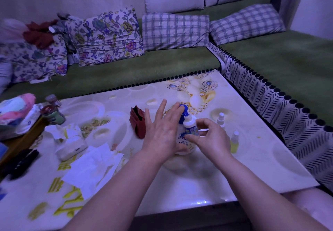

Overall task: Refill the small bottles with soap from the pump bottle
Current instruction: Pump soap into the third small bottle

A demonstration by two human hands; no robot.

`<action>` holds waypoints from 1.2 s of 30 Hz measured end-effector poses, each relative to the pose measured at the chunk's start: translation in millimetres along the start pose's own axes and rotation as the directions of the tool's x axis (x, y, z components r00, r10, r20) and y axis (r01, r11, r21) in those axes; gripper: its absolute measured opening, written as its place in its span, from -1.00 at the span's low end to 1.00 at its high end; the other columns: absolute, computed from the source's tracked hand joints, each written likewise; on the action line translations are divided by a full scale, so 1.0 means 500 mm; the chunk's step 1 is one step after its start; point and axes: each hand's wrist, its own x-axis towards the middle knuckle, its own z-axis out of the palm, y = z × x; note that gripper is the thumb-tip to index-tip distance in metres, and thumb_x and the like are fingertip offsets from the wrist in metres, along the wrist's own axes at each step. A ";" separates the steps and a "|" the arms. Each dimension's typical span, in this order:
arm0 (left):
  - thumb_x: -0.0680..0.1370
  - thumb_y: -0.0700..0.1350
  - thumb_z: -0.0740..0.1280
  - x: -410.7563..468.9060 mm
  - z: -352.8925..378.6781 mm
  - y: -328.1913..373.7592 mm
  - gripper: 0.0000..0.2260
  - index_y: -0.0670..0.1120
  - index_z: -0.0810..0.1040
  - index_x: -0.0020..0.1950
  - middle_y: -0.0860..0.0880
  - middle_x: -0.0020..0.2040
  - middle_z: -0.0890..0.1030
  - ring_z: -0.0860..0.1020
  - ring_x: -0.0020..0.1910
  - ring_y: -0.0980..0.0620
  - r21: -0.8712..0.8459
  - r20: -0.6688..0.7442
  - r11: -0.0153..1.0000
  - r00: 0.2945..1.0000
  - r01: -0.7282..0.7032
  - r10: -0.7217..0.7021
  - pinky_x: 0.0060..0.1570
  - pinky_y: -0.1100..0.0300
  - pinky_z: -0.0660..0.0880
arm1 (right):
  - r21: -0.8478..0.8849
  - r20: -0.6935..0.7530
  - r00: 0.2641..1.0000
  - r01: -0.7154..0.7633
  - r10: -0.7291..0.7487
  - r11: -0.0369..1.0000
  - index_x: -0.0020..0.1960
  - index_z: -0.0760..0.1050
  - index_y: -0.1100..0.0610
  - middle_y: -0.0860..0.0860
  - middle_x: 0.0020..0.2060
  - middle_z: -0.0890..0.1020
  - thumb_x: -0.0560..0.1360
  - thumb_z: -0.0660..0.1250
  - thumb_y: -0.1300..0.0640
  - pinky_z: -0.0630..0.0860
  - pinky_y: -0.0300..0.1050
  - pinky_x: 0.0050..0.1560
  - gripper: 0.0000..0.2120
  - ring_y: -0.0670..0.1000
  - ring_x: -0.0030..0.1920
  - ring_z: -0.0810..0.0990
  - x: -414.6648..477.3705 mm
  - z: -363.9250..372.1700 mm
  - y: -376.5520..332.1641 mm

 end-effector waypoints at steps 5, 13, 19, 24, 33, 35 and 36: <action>0.25 0.27 0.49 0.002 -0.004 -0.001 -0.02 0.11 0.01 0.51 0.18 0.55 0.00 -0.22 0.53 0.02 -0.005 0.000 1.000 1.000 -0.004 0.004 0.40 -0.27 -0.22 | -0.008 0.001 1.000 0.000 0.000 1.000 -0.04 0.55 -0.10 -0.24 -0.20 0.65 0.24 0.54 0.00 0.53 -0.10 -0.03 -0.68 -0.22 -0.16 0.63 0.000 -0.001 0.001; 0.28 0.26 0.47 -0.005 0.004 0.001 -0.05 0.09 0.03 0.51 0.16 0.55 0.02 -0.19 0.54 0.01 -0.008 -0.024 1.000 0.999 -0.024 0.024 0.41 -0.23 -0.22 | -0.043 0.007 1.000 -0.012 0.013 0.999 -0.06 0.54 -0.12 -0.24 -0.20 0.65 0.24 0.54 -0.04 0.53 -0.14 -0.06 -0.68 -0.24 -0.17 0.62 0.000 0.005 0.011; 0.24 0.30 0.47 -0.006 0.014 0.005 -0.03 0.08 0.05 0.49 0.15 0.55 0.06 -0.18 0.54 -0.02 0.016 -0.019 1.000 1.000 -0.018 0.019 0.41 -0.24 -0.19 | -0.044 0.022 0.999 -0.023 0.024 0.999 -0.09 0.49 -0.16 -0.25 -0.19 0.63 0.24 0.54 -0.02 0.49 -0.18 -0.10 -0.68 -0.23 -0.16 0.62 -0.003 0.004 0.014; 0.22 0.29 0.48 -0.001 -0.001 0.009 -0.06 0.10 0.09 0.46 0.18 0.53 0.06 -0.21 0.53 0.04 -0.064 -0.005 0.998 1.000 0.006 -0.006 0.39 -0.25 -0.21 | -0.028 0.019 1.000 -0.024 0.024 0.999 -0.07 0.52 -0.13 -0.24 -0.21 0.64 0.23 0.54 -0.03 0.52 -0.14 -0.06 -0.68 -0.23 -0.16 0.62 -0.001 0.003 0.010; 0.19 0.34 0.47 -0.003 -0.008 0.008 0.02 0.12 -0.01 0.49 0.20 0.54 -0.03 -0.24 0.52 0.05 -0.051 0.021 0.999 1.000 0.006 -0.005 0.39 -0.28 -0.22 | -0.004 0.000 1.000 -0.010 0.010 1.000 -0.05 0.55 -0.10 -0.21 -0.23 0.66 0.22 0.54 -0.03 0.55 -0.08 -0.03 -0.66 -0.21 -0.17 0.63 0.000 0.001 0.003; 0.19 0.33 0.47 -0.003 -0.007 0.008 0.03 0.12 -0.01 0.49 0.21 0.54 -0.03 -0.23 0.52 0.05 -0.058 0.022 0.998 1.000 0.010 -0.009 0.39 -0.28 -0.21 | -0.006 -0.003 1.000 -0.009 0.009 1.000 -0.04 0.55 -0.10 -0.22 -0.23 0.66 0.22 0.54 -0.03 0.55 -0.07 -0.03 -0.66 -0.22 -0.17 0.63 -0.001 0.001 0.004; 0.19 0.33 0.48 -0.003 -0.007 0.008 0.03 0.13 -0.01 0.49 0.21 0.54 -0.02 -0.23 0.52 0.05 -0.065 0.021 0.998 1.000 0.013 -0.012 0.39 -0.27 -0.21 | -0.007 -0.004 1.000 -0.010 0.010 1.000 -0.04 0.55 -0.10 -0.22 -0.23 0.66 0.22 0.54 -0.03 0.55 -0.07 -0.03 -0.66 -0.22 -0.17 0.63 -0.001 0.001 0.003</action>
